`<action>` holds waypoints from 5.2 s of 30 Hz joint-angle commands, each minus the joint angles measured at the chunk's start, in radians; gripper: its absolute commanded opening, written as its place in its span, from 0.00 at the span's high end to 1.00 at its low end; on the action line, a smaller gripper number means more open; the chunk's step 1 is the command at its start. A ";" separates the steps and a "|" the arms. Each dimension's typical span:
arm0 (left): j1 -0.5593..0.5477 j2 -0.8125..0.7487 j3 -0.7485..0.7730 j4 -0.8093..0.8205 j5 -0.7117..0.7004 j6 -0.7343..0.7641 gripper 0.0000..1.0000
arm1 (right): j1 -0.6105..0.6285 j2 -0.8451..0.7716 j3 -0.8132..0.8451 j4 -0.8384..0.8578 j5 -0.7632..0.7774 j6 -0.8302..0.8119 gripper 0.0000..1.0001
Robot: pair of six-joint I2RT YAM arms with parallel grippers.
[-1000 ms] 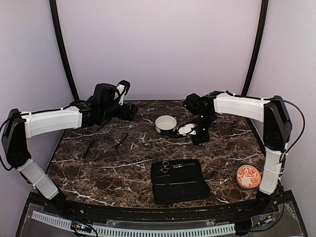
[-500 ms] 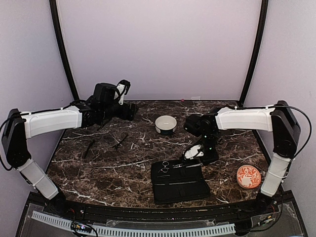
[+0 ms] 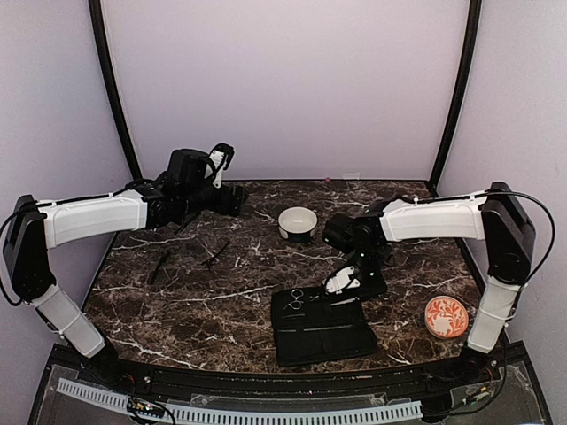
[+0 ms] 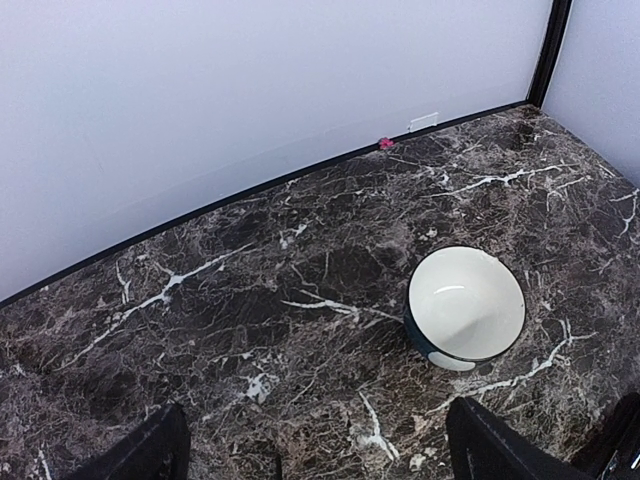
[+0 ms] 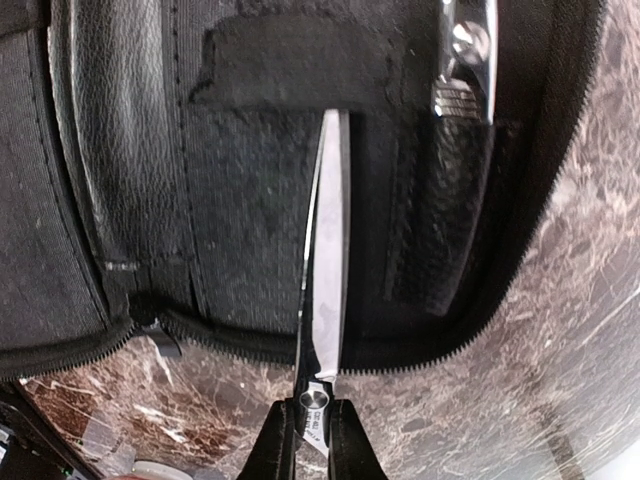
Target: Sort the hair-cutting tools
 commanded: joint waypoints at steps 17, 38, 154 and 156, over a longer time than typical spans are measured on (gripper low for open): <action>0.003 0.000 0.030 -0.017 0.021 0.001 0.09 | 0.077 0.077 0.034 0.053 -0.035 0.022 1.00; 0.003 0.010 0.036 -0.026 0.022 0.005 0.09 | 0.118 0.139 0.106 0.117 -0.111 0.032 1.00; 0.003 0.066 0.053 -0.045 0.067 0.007 0.09 | 0.030 -0.013 0.093 0.095 -0.358 0.202 0.66; 0.003 0.085 0.063 -0.056 0.072 0.015 0.09 | 0.004 -0.043 0.055 0.120 -0.347 0.207 0.66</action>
